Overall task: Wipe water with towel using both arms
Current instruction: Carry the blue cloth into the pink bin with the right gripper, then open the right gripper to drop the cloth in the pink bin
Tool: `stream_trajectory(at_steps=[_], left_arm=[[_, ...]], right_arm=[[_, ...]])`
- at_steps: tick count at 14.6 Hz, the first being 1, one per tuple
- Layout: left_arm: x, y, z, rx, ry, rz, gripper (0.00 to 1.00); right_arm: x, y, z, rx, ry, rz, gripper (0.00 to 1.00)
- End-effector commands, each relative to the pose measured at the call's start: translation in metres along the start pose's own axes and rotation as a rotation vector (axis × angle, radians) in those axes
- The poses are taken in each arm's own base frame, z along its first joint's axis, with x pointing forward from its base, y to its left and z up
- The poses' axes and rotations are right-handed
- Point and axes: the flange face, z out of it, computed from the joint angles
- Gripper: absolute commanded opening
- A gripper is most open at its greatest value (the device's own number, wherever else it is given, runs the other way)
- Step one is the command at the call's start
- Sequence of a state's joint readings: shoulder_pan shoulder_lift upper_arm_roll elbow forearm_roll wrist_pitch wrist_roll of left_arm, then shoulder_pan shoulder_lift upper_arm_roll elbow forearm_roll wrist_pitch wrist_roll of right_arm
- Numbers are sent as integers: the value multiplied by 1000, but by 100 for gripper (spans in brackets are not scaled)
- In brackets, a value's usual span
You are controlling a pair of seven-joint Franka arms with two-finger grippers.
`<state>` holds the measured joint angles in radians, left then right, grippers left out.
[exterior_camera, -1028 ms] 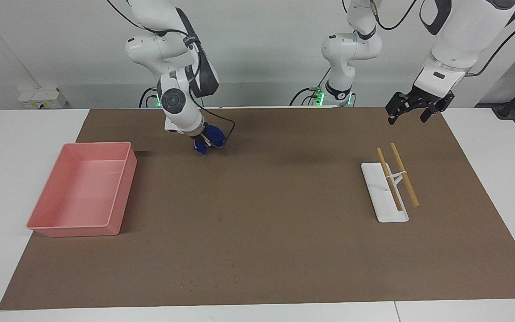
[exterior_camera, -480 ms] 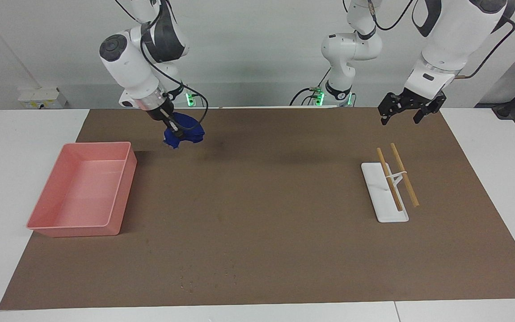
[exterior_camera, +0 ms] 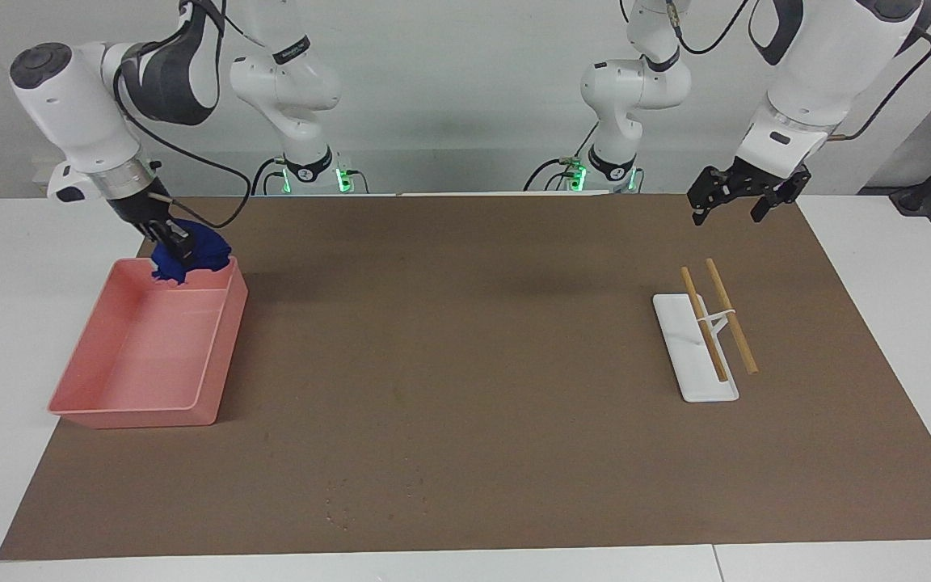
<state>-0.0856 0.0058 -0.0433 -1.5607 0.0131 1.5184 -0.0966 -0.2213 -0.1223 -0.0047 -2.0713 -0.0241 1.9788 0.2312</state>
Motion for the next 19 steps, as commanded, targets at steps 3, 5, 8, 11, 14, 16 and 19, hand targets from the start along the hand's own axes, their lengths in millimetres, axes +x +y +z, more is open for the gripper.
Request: stream_trajectory(at_steps=[3, 5, 8, 11, 14, 16, 19], left_arm=[[-8, 3, -1, 8, 8, 9, 100], [-8, 1, -2, 7, 9, 4, 100], [-8, 2, -2, 7, 9, 4, 100], [-8, 4, -1, -2, 8, 6, 100], [-8, 5, -2, -4, 16, 6, 100], [-8, 6, -1, -4, 13, 11, 100], [-8, 5, -2, -4, 14, 12, 100]], right_arm=[[63, 53, 68, -81, 21, -153, 0], [61, 47, 95, -81, -22, -158, 0], [48, 43, 115, -84, -68, -148, 0], [39, 45, 120, -85, -96, -148, 86], [41, 41, 109, -79, -104, -145, 100], [41, 38, 86, -75, -64, -149, 100], [37, 10, 30, -69, 8, -189, 100]])
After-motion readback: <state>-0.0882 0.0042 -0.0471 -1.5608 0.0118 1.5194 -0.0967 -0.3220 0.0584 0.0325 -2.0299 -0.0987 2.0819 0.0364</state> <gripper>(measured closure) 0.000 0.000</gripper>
